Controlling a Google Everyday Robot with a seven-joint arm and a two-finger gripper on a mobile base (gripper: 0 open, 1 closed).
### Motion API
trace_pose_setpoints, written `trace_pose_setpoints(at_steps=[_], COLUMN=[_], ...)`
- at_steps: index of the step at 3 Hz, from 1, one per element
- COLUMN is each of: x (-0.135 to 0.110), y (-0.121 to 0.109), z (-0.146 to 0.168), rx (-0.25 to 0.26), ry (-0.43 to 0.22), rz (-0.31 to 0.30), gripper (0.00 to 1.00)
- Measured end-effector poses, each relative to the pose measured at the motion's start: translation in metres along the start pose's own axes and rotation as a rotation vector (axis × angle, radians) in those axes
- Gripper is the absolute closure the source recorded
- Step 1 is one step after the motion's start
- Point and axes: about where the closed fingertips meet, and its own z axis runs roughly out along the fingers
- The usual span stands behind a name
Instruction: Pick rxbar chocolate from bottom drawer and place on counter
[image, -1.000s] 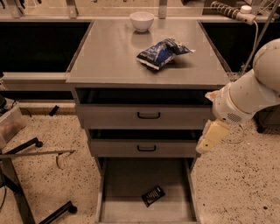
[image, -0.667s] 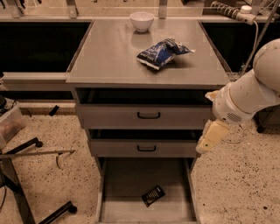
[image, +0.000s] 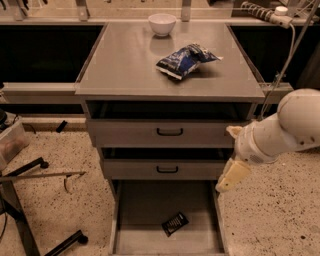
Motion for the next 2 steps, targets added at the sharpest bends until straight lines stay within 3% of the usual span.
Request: trace_pose_setpoints(at_steps=[1, 2], x=[0.026, 0.055], y=[0.014, 0.030], z=[0.057, 0.120], rx=[-0.026, -0.067], ry=[-0.059, -0.046], rz=[0.044, 0.078], gripper=[0.00, 0.00])
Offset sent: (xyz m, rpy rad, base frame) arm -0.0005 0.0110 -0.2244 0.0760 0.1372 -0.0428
